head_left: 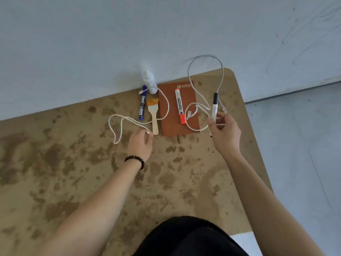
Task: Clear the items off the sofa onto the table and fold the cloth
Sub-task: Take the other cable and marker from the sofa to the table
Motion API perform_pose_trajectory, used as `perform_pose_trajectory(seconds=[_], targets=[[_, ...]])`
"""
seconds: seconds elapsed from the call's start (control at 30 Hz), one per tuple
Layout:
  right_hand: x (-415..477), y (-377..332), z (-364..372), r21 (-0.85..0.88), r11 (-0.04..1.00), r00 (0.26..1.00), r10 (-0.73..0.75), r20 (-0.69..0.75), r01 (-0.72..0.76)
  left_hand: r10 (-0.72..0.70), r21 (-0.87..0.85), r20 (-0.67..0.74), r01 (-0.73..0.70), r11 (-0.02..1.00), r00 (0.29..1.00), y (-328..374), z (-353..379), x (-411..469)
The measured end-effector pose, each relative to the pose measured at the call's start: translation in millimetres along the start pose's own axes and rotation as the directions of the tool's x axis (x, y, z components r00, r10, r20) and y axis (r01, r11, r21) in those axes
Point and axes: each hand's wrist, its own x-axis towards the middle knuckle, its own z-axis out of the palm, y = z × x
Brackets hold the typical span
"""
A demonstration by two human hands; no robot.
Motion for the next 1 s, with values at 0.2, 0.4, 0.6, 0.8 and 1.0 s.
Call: perform_pose_trajectory(seconds=[0.2, 0.4, 0.6, 0.8, 1.0], targets=[[44.9, 33.8, 24.4, -0.332, 0.933, 0.988, -0.105, 0.113, 0.137, -0.069, 0.067, -0.003, 0.069, 0.995, 0.998, 11.4, 33.9, 21.6], [50.3, 51.7, 30.6, -0.532, 0.802, 0.957, -0.167, 0.237, 0.271, -0.041, 0.08, -0.123, 0.051, 0.995, 0.991, 13.6, 39.5, 28.4], [50.9, 41.3, 25.6, -0.53, 0.806, 0.94, -0.093, 0.328, 0.265, -0.132, -0.005, -0.009, 0.132, 0.991, 0.991, 21.1, 30.3, 31.5], [0.7, 7.2, -1.0, -0.351, 0.899, 0.94, -0.157, 0.302, 0.263, 0.116, -0.206, -0.054, -0.124, 0.971, 0.992, 53.9, -21.3, -31.6], [-110.0, -20.9, -59.5, -0.091, 0.943, 0.947, -0.315, 0.056, 0.319, 0.133, -0.401, -0.305, -0.253, 0.88, 0.943, 46.1, -107.8, -135.6]])
